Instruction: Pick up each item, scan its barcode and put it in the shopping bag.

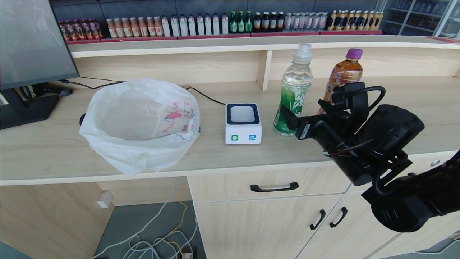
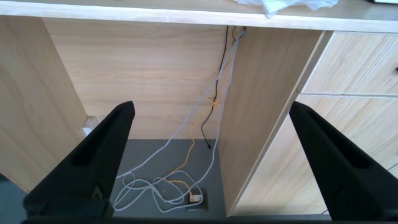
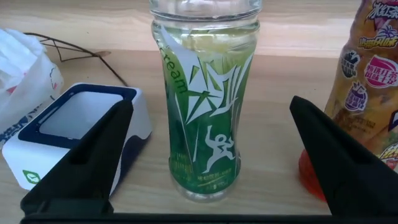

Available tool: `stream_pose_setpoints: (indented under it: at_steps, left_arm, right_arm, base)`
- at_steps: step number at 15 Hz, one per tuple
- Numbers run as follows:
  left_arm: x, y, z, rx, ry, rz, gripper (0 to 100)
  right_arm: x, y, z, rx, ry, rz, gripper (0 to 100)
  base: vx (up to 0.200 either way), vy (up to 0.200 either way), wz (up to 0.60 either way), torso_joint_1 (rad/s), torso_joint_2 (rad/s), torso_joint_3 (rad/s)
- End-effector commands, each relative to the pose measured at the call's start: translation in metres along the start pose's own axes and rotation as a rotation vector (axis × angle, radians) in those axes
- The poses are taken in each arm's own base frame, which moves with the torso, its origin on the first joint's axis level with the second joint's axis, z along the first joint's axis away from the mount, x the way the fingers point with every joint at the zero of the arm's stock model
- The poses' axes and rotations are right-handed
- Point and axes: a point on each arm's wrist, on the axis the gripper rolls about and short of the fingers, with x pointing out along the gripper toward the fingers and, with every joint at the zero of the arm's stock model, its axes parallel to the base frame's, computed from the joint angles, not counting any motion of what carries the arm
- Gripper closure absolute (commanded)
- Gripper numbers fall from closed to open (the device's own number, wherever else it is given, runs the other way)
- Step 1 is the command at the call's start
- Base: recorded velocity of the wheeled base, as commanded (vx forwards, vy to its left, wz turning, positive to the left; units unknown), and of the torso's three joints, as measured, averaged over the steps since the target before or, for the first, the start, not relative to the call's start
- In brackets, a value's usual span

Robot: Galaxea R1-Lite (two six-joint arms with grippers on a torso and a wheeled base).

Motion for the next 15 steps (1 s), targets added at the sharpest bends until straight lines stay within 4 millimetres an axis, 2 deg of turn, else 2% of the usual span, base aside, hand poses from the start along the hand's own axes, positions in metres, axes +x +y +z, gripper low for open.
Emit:
stream_pose_setpoints:
  at_steps: [1,4,11,15]
  left_arm:
    - [0.0,0.0,0.0,0.0,-0.001,0.0,0]
    - [0.0,0.0,0.0,0.0,-0.001,0.0,0]
    - [0.0,0.0,0.0,0.0,0.0,0.0,0]
    - [0.0,0.0,0.0,0.0,-0.001,0.0,0]
  right_arm:
    - [0.009,-0.001,-0.005,-0.001,-0.001,-0.028,0]
    - [0.019,-0.005,-0.007,0.001,-0.017,-0.044,0]
    - [0.041,0.001,-0.012,0.036,-0.05,-0.045,0]
    - [0.047,0.001,-0.018,0.035,-0.05,-0.053,0]
  base:
    - [0.0,0.0,0.0,0.0,0.0,0.0]
    - [0.0,0.0,0.0,0.0,0.0,0.0]
    - [0.0,0.0,0.0,0.0,0.0,0.0]
    - [0.0,0.0,0.0,0.0,0.0,0.0]
